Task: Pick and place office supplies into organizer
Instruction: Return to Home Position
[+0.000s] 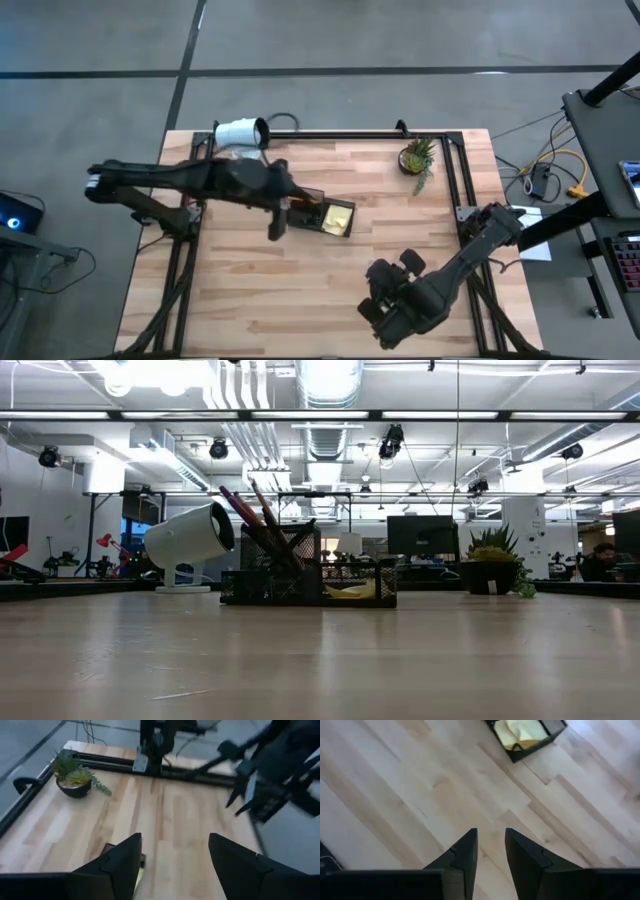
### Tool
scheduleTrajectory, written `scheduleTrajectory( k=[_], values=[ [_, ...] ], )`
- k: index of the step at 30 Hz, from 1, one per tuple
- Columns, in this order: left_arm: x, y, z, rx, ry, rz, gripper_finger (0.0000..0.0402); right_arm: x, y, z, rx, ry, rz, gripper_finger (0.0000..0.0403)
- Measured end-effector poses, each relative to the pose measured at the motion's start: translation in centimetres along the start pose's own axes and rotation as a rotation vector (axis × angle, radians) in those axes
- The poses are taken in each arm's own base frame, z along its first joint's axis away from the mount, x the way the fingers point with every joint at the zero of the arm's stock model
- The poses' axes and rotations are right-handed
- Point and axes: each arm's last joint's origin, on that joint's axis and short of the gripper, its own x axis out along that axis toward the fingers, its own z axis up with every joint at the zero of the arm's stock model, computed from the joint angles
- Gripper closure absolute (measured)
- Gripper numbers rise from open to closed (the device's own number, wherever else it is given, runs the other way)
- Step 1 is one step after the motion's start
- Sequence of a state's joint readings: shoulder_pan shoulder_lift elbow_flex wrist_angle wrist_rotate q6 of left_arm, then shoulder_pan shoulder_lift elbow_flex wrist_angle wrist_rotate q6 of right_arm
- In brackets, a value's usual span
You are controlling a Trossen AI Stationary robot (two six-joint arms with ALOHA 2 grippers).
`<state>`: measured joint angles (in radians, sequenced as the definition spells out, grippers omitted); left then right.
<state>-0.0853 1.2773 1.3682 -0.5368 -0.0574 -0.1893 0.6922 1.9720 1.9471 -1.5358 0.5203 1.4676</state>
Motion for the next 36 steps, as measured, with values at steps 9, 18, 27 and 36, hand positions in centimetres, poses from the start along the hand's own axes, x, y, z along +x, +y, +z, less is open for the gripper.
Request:
scheduleTrajectory(
  k=[9,18,27,36],
  values=[
    [-2.1,-1.4,-2.2,-0.145,-0.025,-0.257,0.0185,-3.1,0.0,1.6,-0.001,-0.11,0.14,0.0324],
    [-1.8,-1.1,-6.4,-0.251,-0.239,-0.433,0.0185,-3.4,-5.2,-0.6,0.05,-0.163,0.522,0.0317],
    [-6.5,0.7,-7.9,-0.289,-0.389,-0.297,0.0185,-1.3,-14.8,0.4,-0.049,-0.418,1.053,0.0324],
    [-10.5,2.1,-9.6,-0.192,-0.397,-0.176,0.0185,0.2,-24.7,-1.0,0.113,-0.58,1.073,0.0329]
  ],
)
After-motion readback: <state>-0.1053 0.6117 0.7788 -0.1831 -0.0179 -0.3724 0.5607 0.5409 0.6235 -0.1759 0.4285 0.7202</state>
